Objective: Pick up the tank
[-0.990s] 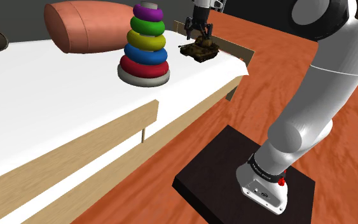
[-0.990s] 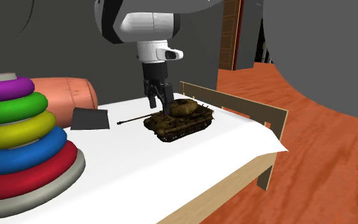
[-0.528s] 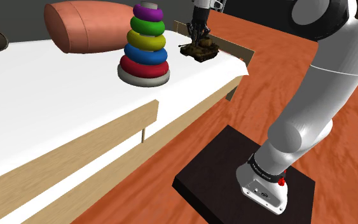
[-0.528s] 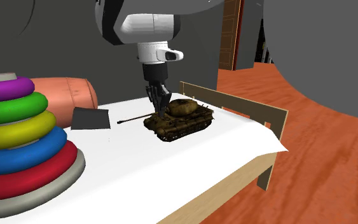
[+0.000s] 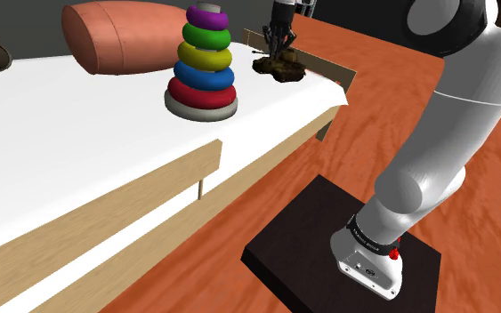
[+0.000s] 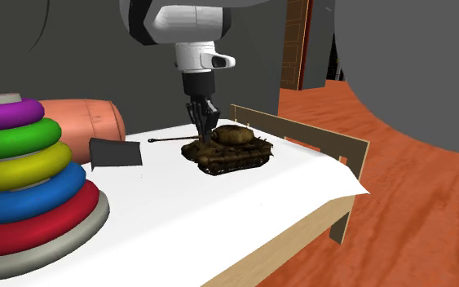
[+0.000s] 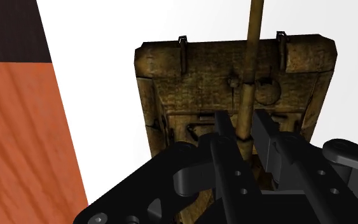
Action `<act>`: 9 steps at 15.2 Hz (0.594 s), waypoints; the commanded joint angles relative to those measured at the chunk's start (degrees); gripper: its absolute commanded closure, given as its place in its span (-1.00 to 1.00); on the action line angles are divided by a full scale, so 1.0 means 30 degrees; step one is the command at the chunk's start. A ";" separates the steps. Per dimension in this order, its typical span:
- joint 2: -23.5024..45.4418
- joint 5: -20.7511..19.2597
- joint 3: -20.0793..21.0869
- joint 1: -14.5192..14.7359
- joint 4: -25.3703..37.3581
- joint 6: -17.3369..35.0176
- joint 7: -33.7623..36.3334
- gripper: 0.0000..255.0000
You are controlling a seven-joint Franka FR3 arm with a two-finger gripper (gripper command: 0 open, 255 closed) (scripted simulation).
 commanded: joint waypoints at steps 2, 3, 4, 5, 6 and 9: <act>0.0181 -0.0010 0.0013 0.0031 0.1054 -0.0839 -0.0029 1.00; 0.0250 -0.0014 0.0015 0.0040 0.1410 -0.1126 -0.0040 1.00; 0.0325 -0.0020 0.0016 0.0048 0.1776 -0.1416 -0.0052 1.00; 0.0408 -0.0026 0.0018 0.0057 0.2154 -0.1711 -0.0064 1.00; 0.0499 -0.0034 0.0020 0.0067 0.2544 -0.2011 -0.0075 1.00; 0.0821 -0.0061 0.0024 0.0101 0.3794 -0.2938 -0.0111 1.00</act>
